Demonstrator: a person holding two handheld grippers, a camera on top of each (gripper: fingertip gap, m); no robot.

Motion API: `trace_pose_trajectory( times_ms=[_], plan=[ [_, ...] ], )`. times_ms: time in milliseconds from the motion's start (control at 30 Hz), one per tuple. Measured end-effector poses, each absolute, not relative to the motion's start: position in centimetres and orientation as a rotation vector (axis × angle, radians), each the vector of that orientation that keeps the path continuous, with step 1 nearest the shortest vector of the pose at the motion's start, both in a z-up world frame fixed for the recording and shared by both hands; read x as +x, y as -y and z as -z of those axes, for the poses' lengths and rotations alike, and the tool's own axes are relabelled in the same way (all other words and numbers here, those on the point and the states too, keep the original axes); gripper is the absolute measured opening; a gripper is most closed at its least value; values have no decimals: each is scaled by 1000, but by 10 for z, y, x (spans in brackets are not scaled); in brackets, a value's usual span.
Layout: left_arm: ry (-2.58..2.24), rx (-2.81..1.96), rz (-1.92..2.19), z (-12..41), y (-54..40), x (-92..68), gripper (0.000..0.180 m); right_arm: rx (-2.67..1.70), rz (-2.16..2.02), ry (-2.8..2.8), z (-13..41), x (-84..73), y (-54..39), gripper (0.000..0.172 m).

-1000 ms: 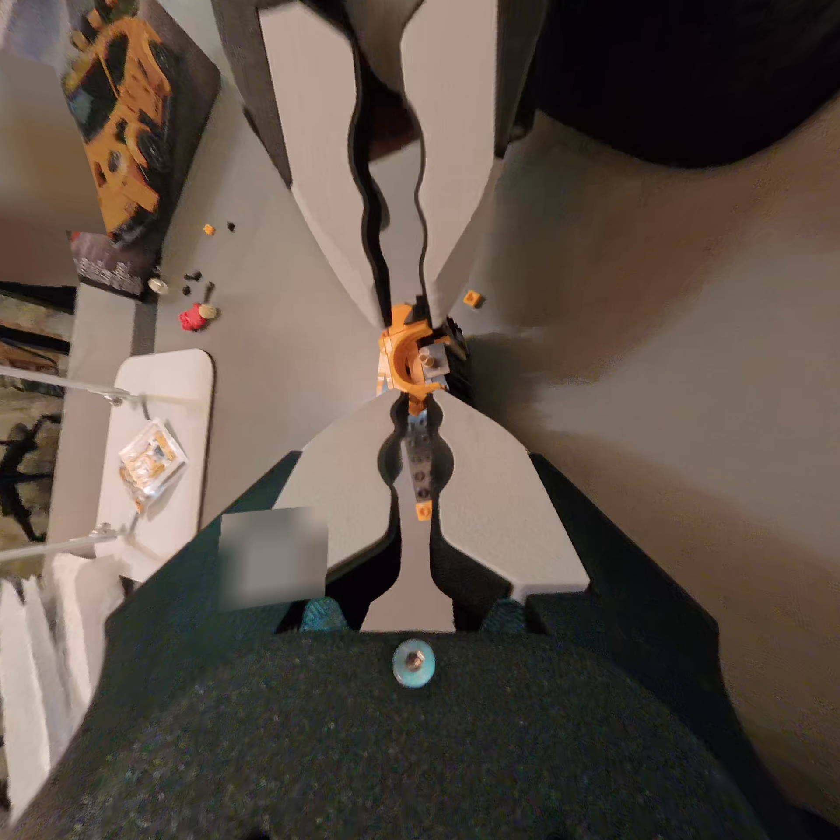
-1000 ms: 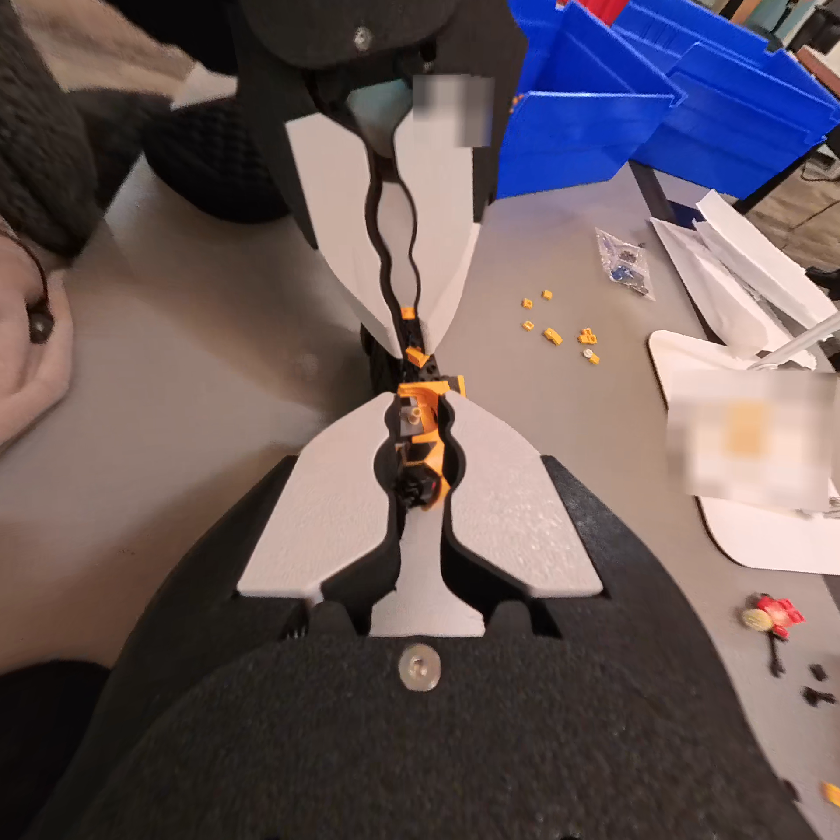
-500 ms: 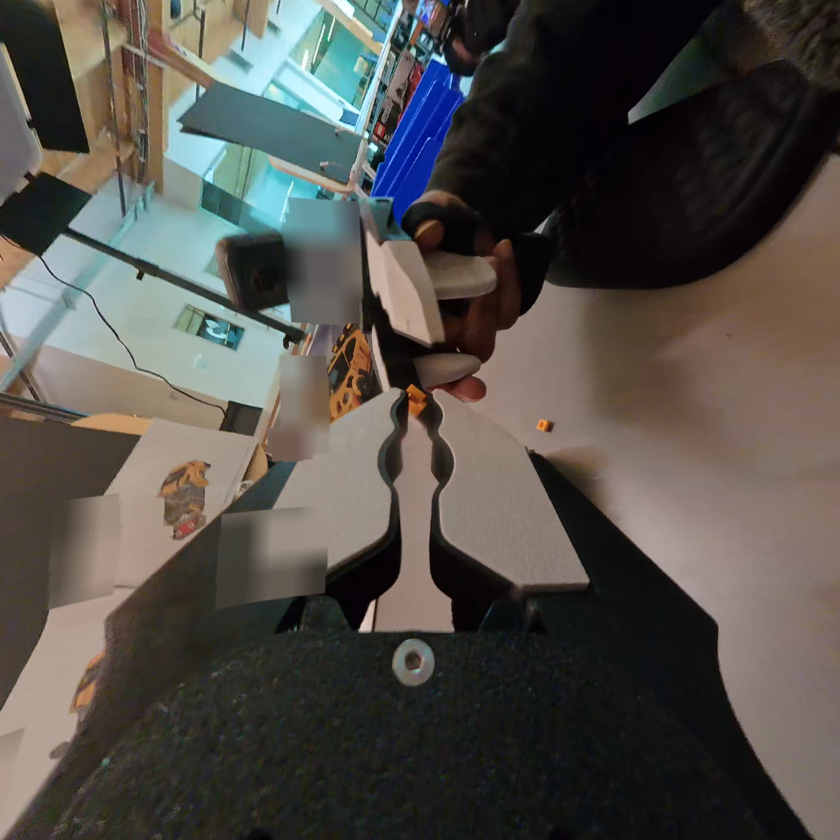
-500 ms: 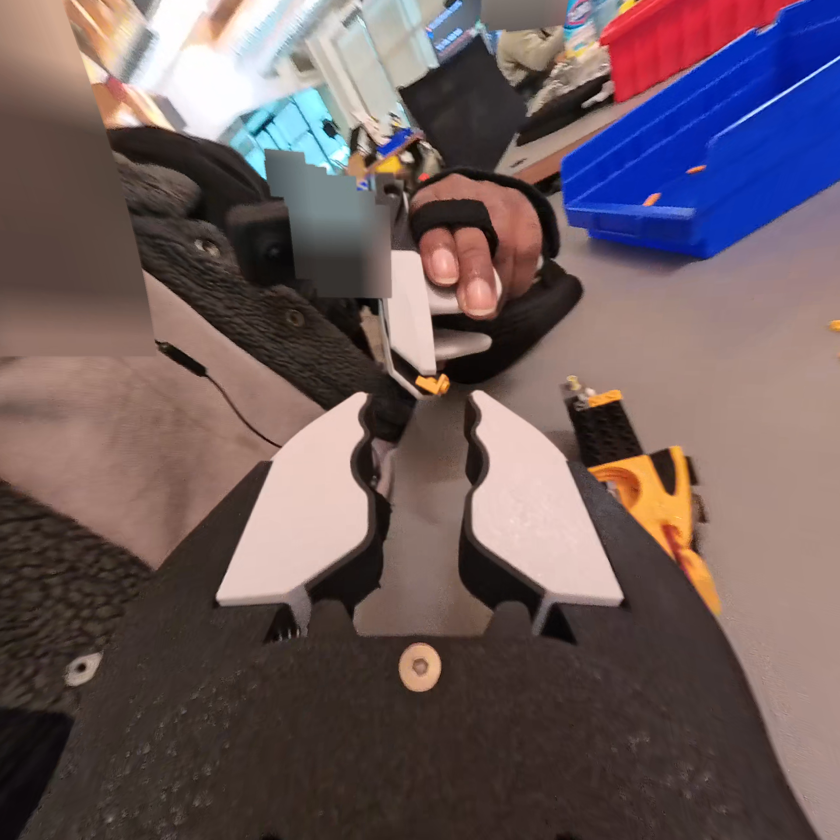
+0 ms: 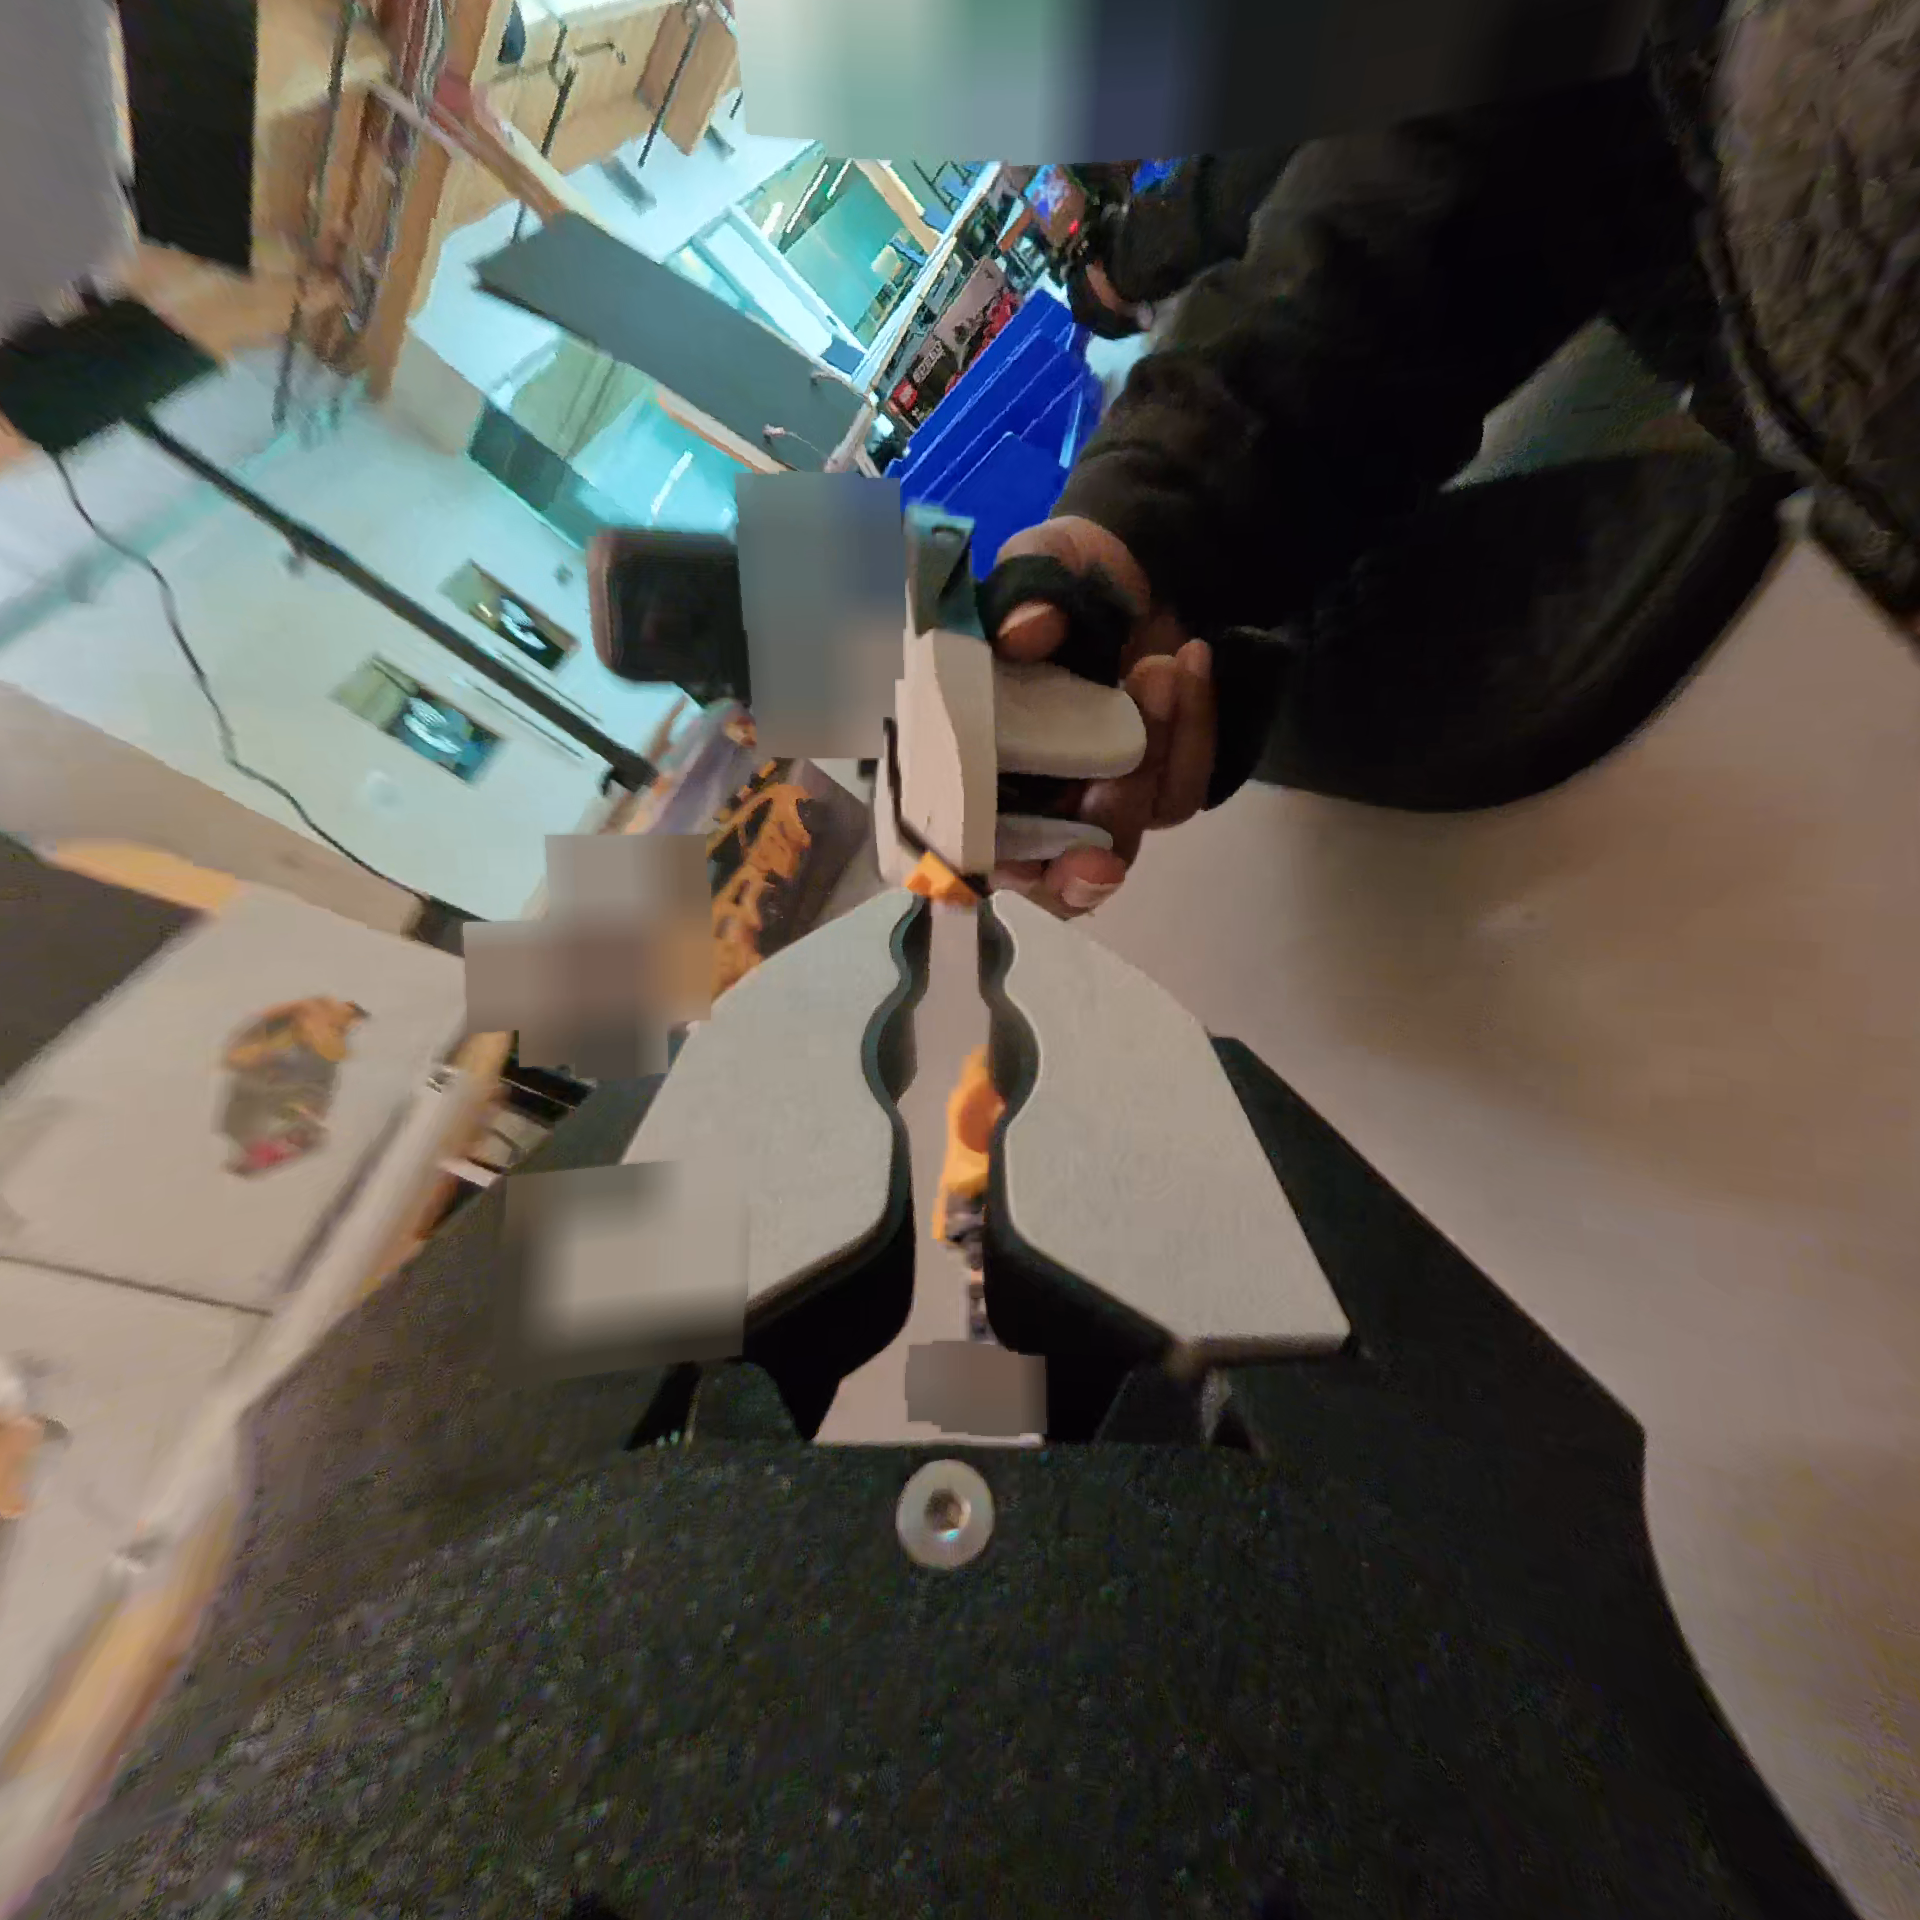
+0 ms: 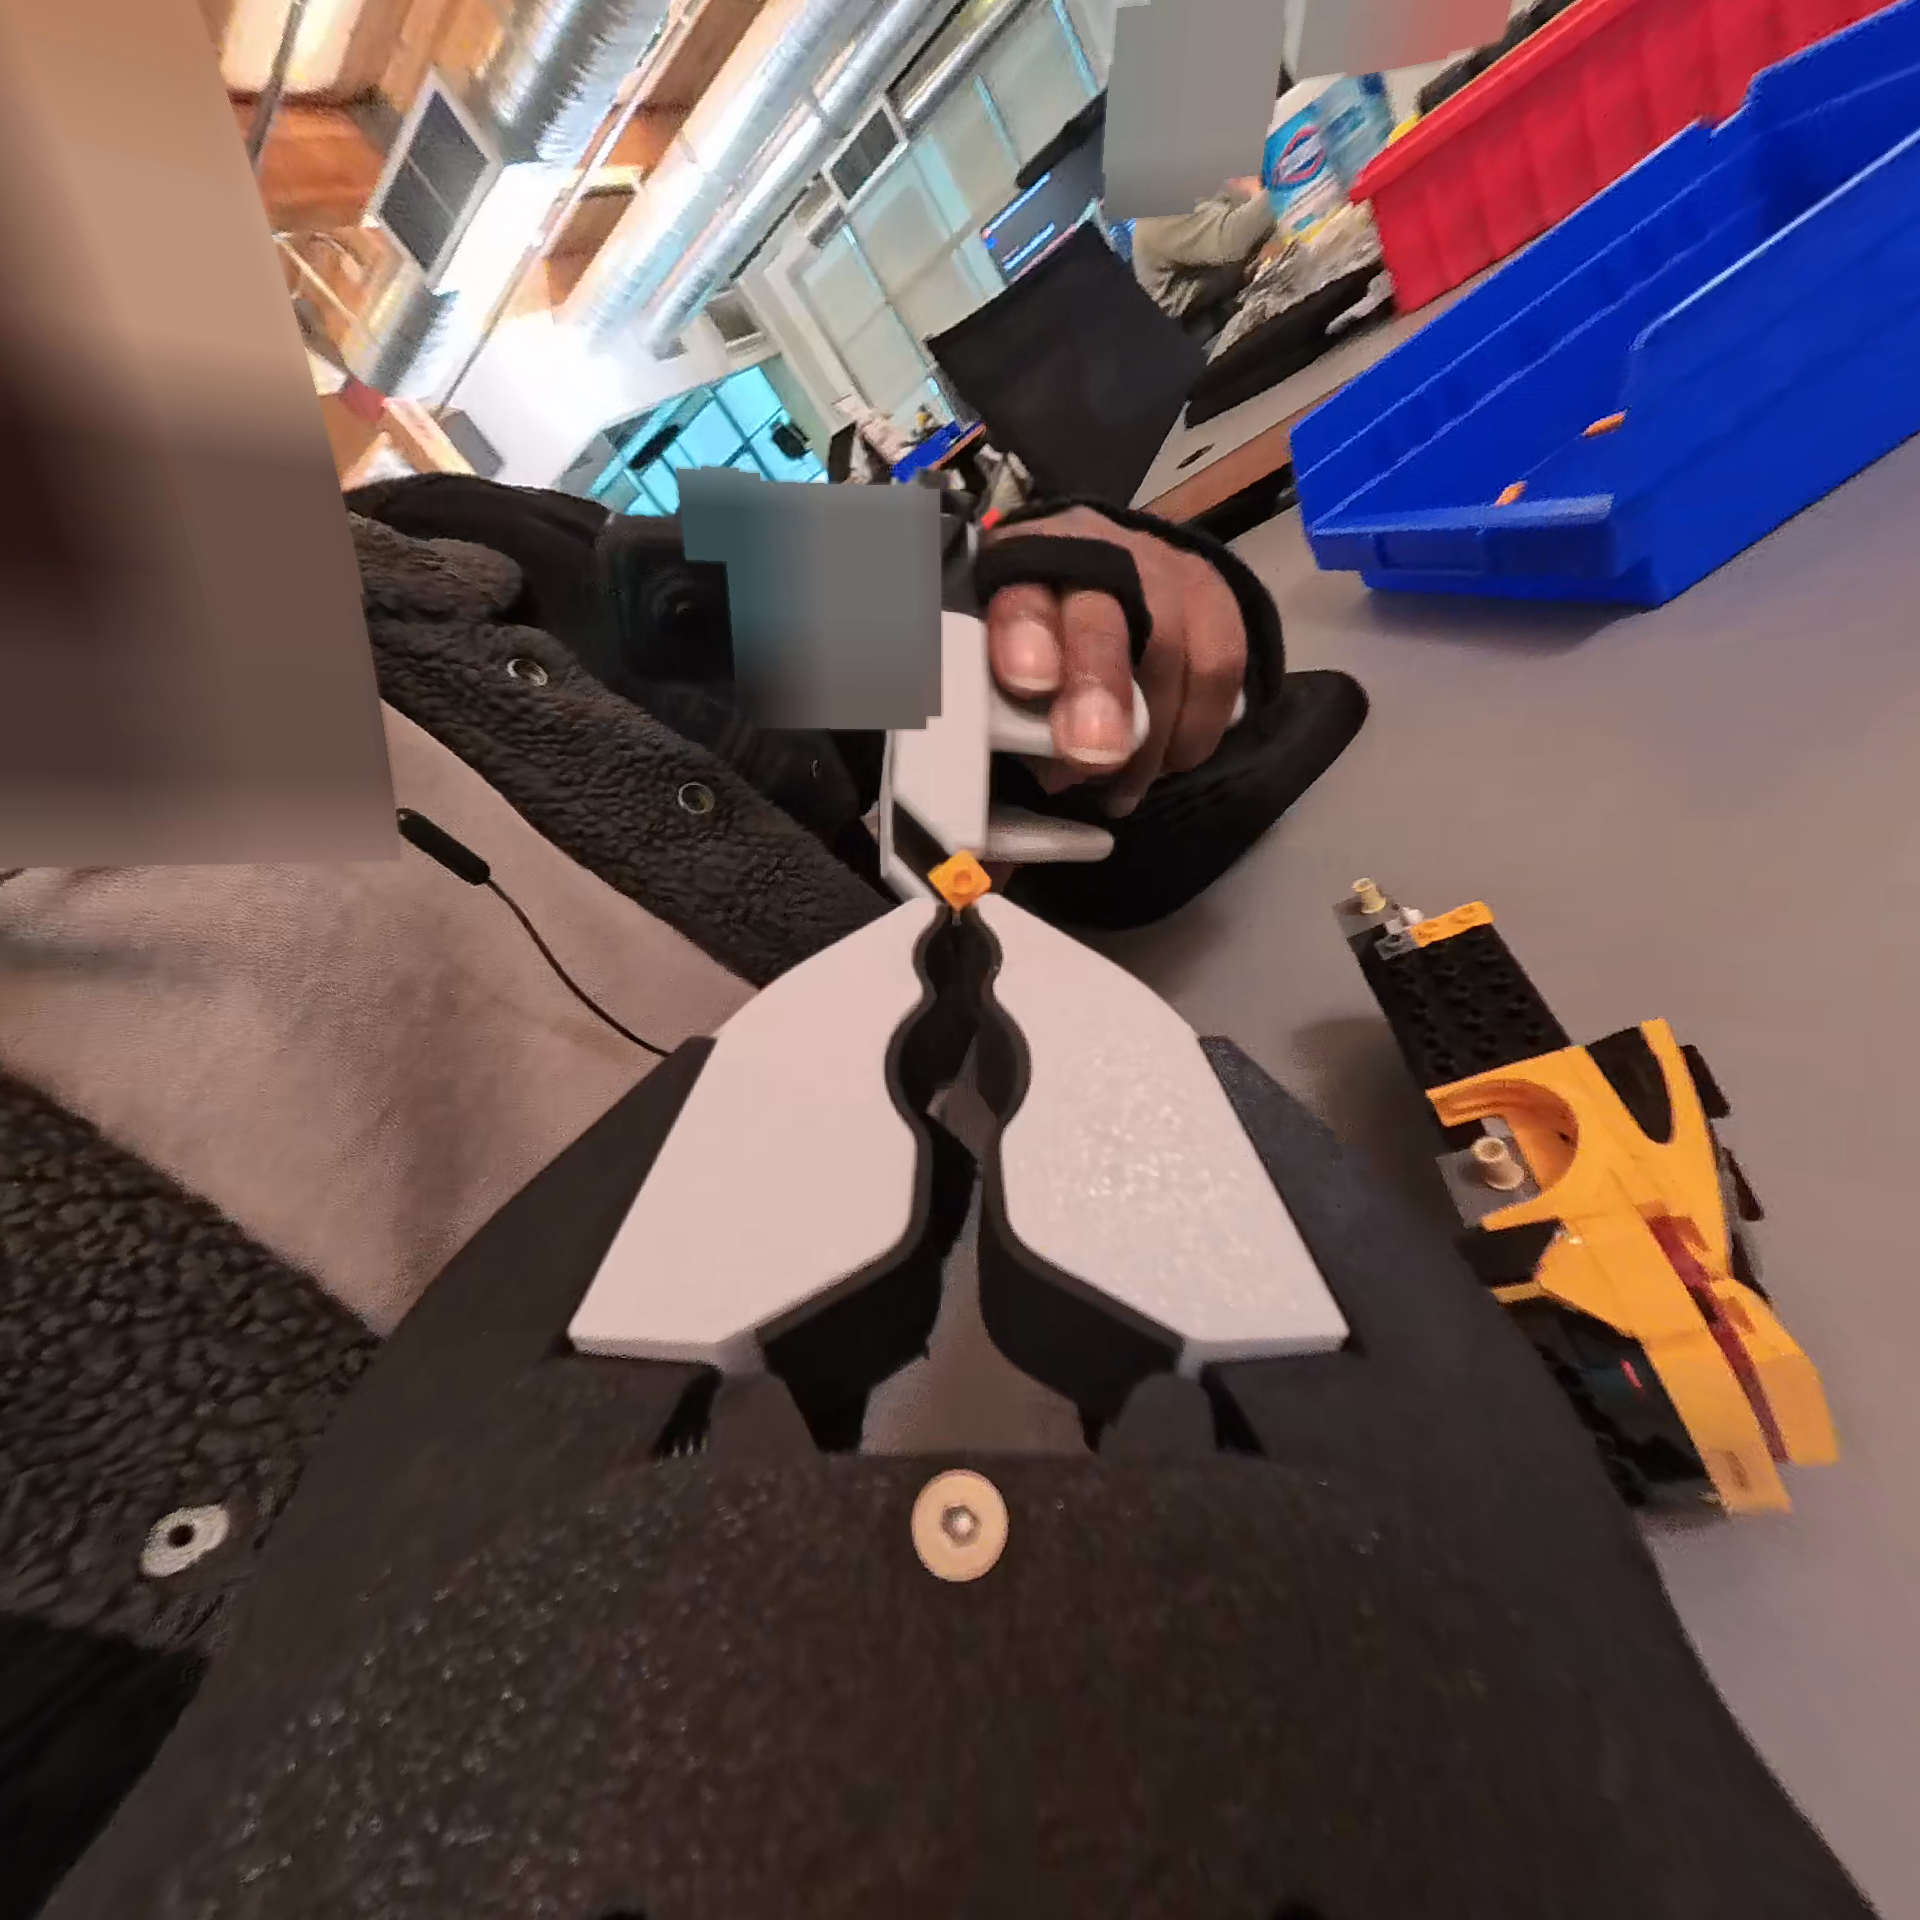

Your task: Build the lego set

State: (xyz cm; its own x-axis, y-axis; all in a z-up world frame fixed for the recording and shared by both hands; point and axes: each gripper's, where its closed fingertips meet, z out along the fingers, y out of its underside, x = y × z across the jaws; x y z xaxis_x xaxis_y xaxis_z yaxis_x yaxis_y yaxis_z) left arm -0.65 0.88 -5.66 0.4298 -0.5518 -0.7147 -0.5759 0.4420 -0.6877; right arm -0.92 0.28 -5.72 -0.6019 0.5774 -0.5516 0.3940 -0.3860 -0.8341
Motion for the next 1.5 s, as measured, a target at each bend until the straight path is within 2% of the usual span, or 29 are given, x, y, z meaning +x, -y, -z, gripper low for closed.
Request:
trace_pose_trajectory(
  times_ms=[133, 267, 400, 667, 867, 1000, 1133, 1267, 1433, 1500],
  plan=[
    [-1046, -1383, 353, 65, -7, -12, 0, -1312, -1866, 1679, 64, -12, -4, 0],
    [-861, -1595, 784, 77, -8, -15, 17, -1259, -1531, 1681, 76, -21, -11, 0],
    [-762, -1691, 914, 83, -12, -20, 17, -1157, -1242, 1696, 84, -27, -18, 0],
    [-759, -1768, 929, 92, -16, -24, 9, -956, -908, 1740, 91, -32, -19, 0],
    [-694, -1824, 1020, 90, -20, -26, 18, -872, -717, 1741, 94, -36, -24, 0],
    [-671, -1868, 986, 91, -26, -28, 10, -828, -610, 1735, 95, -41, -26, 0],
    [-729, -1885, 870, 96, -29, -37, 0, -833, -592, 1734, 97, -41, -29, 0],
    [-756, -1893, 770, 92, -31, -56, 3, -904, -648, 1777, 101, -32, -35, 0],
    [-983, -1952, 679, 118, 2, -57, 9, -1056, -816, 1929, 124, -14, -17, 0],
    [-1064, -1983, 688, 133, 19, -55, 11, -1095, -874, 1999, 137, -8, -4, 9]
  ],
)
